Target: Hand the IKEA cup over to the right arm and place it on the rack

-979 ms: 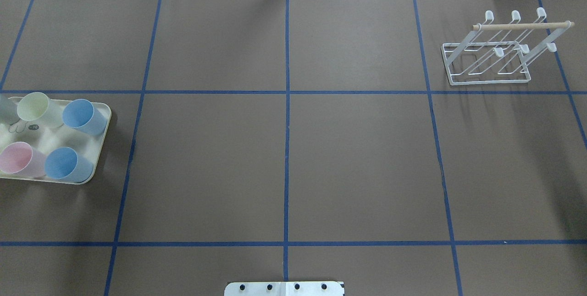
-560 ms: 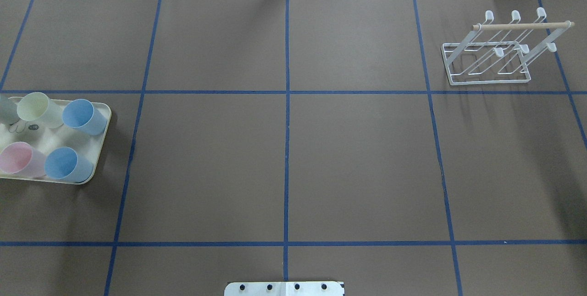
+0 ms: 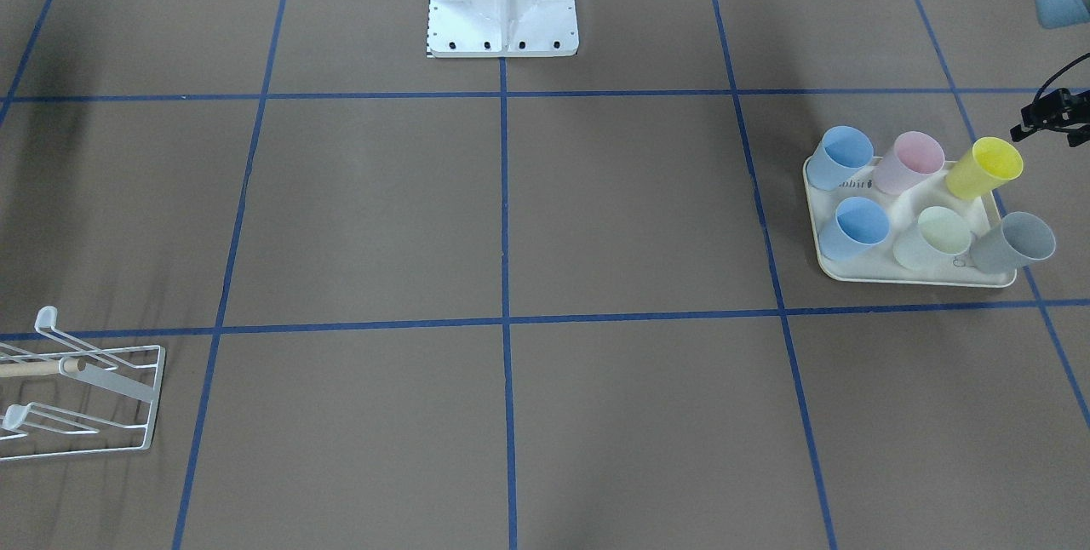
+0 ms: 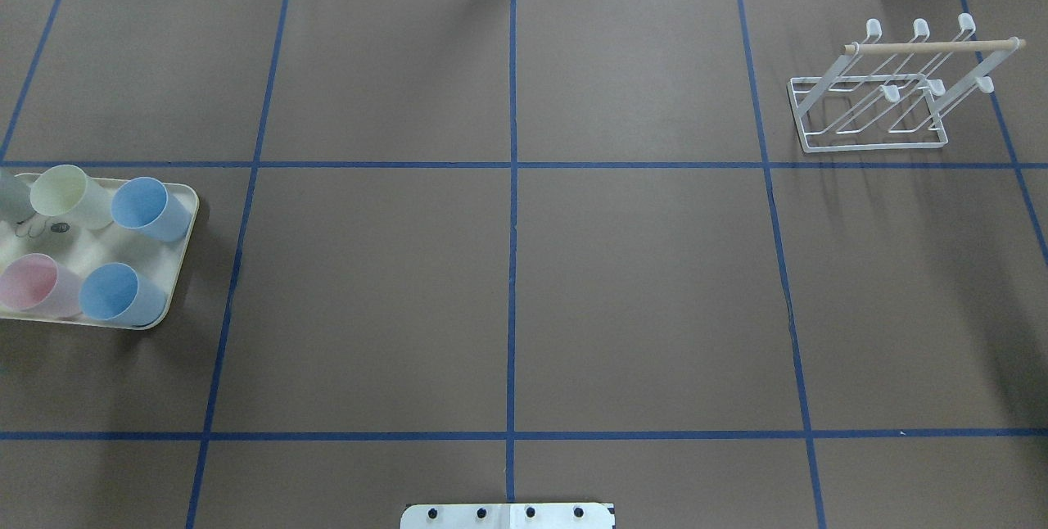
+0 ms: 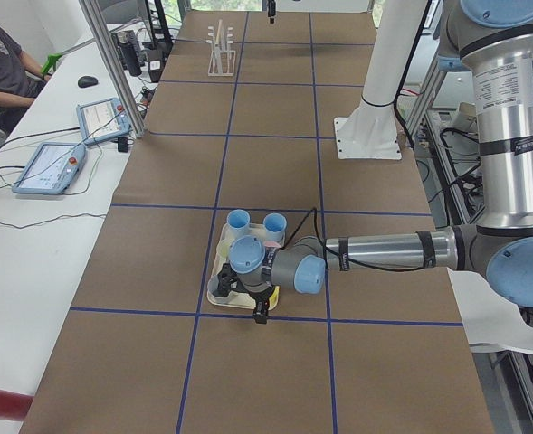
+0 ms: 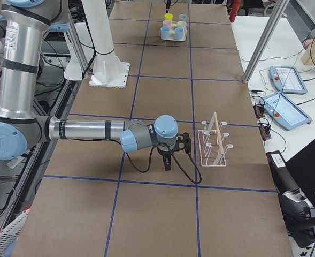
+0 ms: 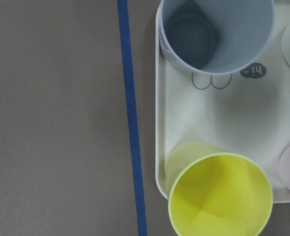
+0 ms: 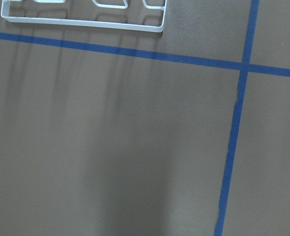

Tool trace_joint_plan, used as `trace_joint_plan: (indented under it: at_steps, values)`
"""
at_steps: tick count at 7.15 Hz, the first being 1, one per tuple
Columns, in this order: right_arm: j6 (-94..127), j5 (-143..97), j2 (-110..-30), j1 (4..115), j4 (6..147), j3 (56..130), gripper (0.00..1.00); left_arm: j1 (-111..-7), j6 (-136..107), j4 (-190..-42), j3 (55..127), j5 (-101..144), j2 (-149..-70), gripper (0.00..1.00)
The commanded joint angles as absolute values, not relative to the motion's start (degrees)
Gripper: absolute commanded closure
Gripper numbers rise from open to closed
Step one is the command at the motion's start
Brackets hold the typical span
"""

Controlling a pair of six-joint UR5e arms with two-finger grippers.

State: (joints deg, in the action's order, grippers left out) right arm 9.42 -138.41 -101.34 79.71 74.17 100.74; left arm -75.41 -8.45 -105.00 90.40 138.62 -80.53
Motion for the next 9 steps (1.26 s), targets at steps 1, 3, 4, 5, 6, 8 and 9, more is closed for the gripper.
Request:
trace_joint_plan:
  at_steps: [1, 3, 4, 5, 6, 8, 9]
  values:
    - [9.58, -138.43, -101.34, 79.19, 74.18, 100.72, 0.01, -74.8, -8.52, -110.52, 83.62, 138.78, -83.23, 0.06]
    - [9.67, -138.69, -101.34, 78.84, 74.27, 100.72, 0.01, -74.27, -10.79, -112.76, 81.91, 138.87, -83.58, 0.45]
    - [9.67, -139.56, -101.34, 78.84, 74.27, 100.72, 0.01, -74.09, -12.9, -112.85, 82.18, 138.95, -83.76, 0.82]
    - [9.67, -139.57, -101.34, 78.84, 74.18, 100.72, 0.01, -73.66, -13.44, -112.76, 82.18, 138.87, -83.85, 1.0]
    - [9.67, -139.57, -101.34, 78.75, 74.18, 100.72, 0.01, -73.65, -14.84, -112.24, 83.22, 141.04, -84.2, 1.0]
    - [9.93, -139.74, -100.99, 78.66, 74.09, 100.9, 0.01, -74.26, -15.56, -112.15, 85.94, 150.96, -84.2, 1.0]
    - [9.93, -141.31, -100.73, 78.49, 73.83, 100.99, 0.01, -77.57, -15.56, -111.89, 87.26, 155.09, -83.85, 1.0]
